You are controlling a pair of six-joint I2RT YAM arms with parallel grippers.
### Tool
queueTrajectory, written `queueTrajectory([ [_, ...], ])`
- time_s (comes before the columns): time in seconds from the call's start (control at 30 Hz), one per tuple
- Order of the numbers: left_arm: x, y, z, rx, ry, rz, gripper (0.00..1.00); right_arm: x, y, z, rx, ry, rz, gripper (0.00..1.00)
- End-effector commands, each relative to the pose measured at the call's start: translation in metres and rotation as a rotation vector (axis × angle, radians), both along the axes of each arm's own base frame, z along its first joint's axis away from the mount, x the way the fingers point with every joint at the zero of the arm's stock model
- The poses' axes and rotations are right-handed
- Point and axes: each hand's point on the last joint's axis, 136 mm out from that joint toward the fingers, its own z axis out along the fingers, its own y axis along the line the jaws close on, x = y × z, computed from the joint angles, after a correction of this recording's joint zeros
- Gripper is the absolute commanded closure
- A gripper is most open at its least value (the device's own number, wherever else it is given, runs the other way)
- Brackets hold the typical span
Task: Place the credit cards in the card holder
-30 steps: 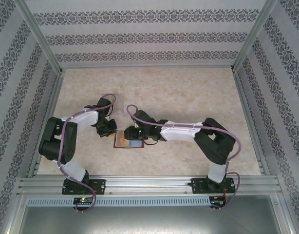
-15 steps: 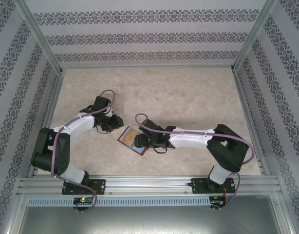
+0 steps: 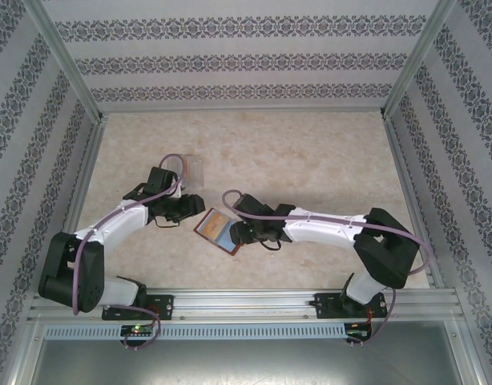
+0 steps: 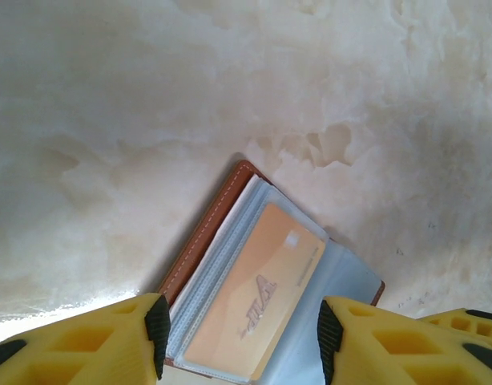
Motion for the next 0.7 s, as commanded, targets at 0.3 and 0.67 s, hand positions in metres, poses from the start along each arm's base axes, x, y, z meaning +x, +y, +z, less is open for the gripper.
queueTrajectory([
  [0.3,0.003,-0.008,-0.006,-0.005,-0.021,-0.023,0.45,-0.003,-0.006,-0.024,-0.176,-0.036,0.105,0.43],
  [0.67,0.001,-0.023,-0.005,-0.032,-0.031,-0.036,0.44,0.036,-0.044,-0.022,-0.249,-0.116,-0.008,0.55],
])
